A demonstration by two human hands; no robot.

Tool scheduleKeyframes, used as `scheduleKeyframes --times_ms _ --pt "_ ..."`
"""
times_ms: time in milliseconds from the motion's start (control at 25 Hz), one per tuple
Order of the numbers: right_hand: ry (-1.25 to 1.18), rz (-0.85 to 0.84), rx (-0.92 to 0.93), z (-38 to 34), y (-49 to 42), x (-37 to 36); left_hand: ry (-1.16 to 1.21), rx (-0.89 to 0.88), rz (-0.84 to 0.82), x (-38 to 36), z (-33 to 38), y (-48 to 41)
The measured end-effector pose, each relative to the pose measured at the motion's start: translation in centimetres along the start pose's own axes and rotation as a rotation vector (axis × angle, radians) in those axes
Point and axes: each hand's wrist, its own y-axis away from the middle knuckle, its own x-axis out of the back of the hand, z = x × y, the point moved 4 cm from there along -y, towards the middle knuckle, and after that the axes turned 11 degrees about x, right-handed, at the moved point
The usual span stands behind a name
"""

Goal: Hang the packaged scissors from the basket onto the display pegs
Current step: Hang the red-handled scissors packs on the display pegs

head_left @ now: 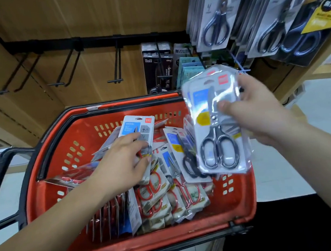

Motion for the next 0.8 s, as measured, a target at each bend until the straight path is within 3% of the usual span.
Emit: scheduleKeyframes --times_ms 240,440,640,800 --pt "0.149 -0.016 0.055 0.0 -0.1 1.9 0.057 -0.099 0.086 -0.7 3.4 0.3" --pt "0.069 0.026 0.071 -0.7 -0.6 4.2 -0.029 0.151 -0.13 -4.7 7.1 -2.5" --pt "0.068 -0.002 0.096 -0.8 -1.2 6.6 0.458 0.467 -0.19 -6.5 8.1 -5.0" --pt "0.035 -0.093 0.149 -0.6 -1.1 5.7 0.696 0.512 -0.138 -7.0 10.1 -5.4"
